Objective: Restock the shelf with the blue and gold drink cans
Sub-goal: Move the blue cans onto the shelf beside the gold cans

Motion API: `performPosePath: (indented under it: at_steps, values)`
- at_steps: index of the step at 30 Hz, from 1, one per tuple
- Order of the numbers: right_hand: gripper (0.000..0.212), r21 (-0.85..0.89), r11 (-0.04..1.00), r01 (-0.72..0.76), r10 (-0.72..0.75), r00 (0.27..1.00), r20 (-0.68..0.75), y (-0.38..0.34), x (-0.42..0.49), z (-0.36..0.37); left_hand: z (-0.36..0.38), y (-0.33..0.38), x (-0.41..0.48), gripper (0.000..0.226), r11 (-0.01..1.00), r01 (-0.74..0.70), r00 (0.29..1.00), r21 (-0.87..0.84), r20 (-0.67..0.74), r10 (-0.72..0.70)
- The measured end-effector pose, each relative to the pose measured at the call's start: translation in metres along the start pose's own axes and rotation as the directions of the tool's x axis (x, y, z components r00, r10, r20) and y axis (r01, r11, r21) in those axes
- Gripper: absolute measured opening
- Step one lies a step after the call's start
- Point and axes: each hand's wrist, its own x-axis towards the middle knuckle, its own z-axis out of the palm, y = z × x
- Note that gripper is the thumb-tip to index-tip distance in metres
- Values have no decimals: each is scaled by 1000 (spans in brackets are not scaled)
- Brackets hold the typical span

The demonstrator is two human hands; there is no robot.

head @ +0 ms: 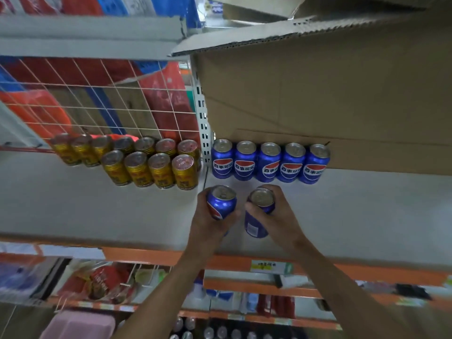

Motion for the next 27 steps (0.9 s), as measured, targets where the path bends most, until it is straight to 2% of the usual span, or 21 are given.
performPosePath:
  at_steps: [4,7,10,13,18,22,25,27]
  values:
    - [54,-13,1000,11,-11,1000,3,-2,-6,5,-5,-8,9,78,999,-52,997,-1,48,52]
    - [85,24,999,-48,46,997,68,-1,-14,0,-12,-17,7,76,997,-80,991,-6,106,80]
    - [106,-139,990,-8,33,984,177,-1,-20,-13,-20,-23,6,79,994,-106,979,-13,176,107]
    - [104,-235,972,-19,61,983,174,0,-22,-18,-26,-25,7,83,993,-121,969,-4,218,119]
    - [102,-291,957,10,-19,999,-28,0,-31,2,-34,-33,4,80,987,-160,958,10,243,153]
    - [97,-457,889,28,-137,968,-208,1,-34,29,-37,-34,1,83,986,-161,958,33,247,148]
    - [103,-456,890,23,-131,969,-207,3,-32,32,-36,-30,1,85,985,-158,959,66,247,137]
    - [111,-421,906,49,-106,988,-113,7,-33,23,-37,-30,2,88,983,-155,960,94,249,127]
